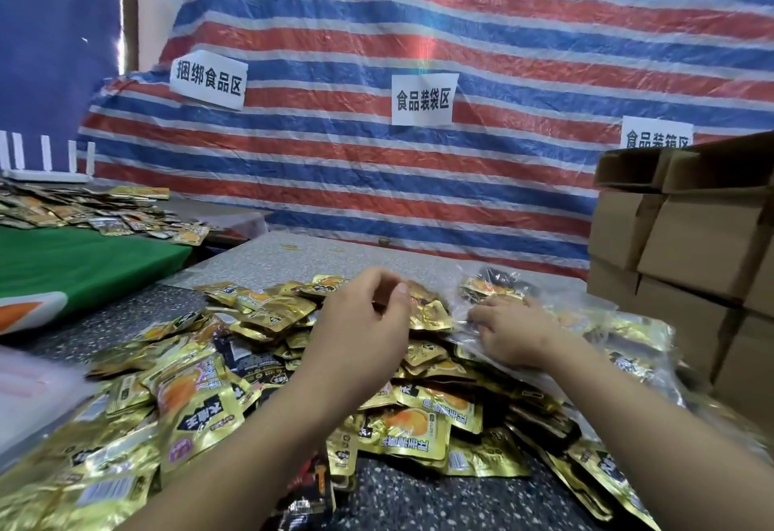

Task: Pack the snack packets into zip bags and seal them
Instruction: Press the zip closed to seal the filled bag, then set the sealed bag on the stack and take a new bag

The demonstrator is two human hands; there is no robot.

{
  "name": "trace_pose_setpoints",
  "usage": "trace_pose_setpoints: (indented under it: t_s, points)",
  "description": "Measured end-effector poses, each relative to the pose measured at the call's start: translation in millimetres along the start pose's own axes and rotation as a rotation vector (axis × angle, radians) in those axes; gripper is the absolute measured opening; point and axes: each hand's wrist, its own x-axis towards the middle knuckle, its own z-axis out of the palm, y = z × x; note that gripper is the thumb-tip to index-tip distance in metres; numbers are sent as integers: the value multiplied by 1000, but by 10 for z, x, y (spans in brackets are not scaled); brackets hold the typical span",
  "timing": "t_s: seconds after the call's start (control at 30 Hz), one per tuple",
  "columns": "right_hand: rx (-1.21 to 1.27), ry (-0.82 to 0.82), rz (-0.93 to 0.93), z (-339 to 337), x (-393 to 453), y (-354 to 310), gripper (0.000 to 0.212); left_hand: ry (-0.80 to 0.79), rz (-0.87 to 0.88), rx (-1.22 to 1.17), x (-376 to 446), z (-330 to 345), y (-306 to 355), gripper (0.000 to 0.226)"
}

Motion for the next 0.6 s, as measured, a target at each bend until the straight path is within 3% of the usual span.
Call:
trace_pose_setpoints:
  t_s: [0.1,0.23,0.33,0.47,0.6]
  points:
    - [70,133,21,-55,-84,-79,34,32,-26,42,51,-81,-23,18]
    - [205,490,-24,-139,-353,-287,22,40,-16,117,79,-115,-68,20]
    - [400,694,-54,-276,-704,-493,33,1,16,146,53,-44,-71,17]
    - [714,751,-29,-456,-1224,-715,49,-78,94,190,-36,8,15,14]
    - [1001,694,10,-561,-1541,-822,54,-136,118,202,-182,-56,185,55]
